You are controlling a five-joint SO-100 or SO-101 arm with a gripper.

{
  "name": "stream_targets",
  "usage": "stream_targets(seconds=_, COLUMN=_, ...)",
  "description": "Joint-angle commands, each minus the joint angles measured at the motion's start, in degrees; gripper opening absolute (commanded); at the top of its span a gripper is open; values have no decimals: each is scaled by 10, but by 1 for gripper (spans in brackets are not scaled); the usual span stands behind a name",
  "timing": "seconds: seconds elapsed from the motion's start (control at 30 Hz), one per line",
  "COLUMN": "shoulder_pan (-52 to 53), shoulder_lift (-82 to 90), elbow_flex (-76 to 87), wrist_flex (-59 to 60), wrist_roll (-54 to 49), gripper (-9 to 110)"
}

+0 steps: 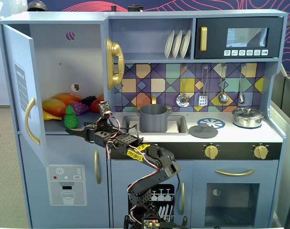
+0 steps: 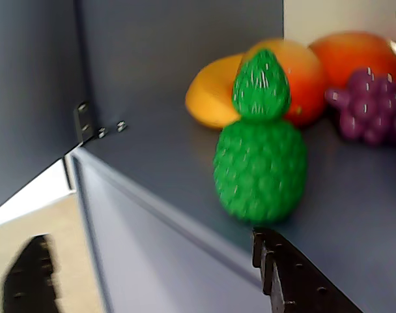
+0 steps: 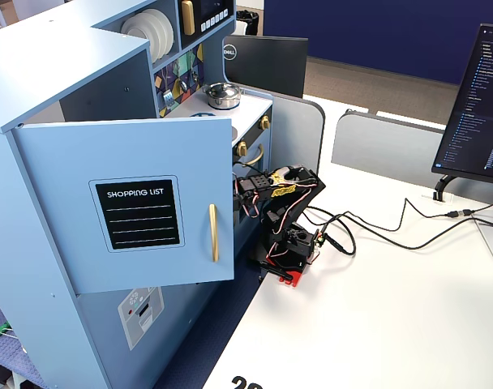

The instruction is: Pick up the green pineapple from the left cabinet and place it in the gray recipient

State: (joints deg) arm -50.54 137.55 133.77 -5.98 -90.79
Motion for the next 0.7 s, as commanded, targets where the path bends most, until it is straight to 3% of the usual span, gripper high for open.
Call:
stream_targets(seconds=0.0, shoulder_pan=17, shoulder_lift=-42, elbow_flex=-66, wrist_flex=-39, wrist_roll=-14, gripper=38)
stream_targets(seconds=0.67, shoulder_pan=63, shoulder_lift=-214, elbow_flex=-161, wrist_flex=-115, wrist_roll=-30, gripper=40)
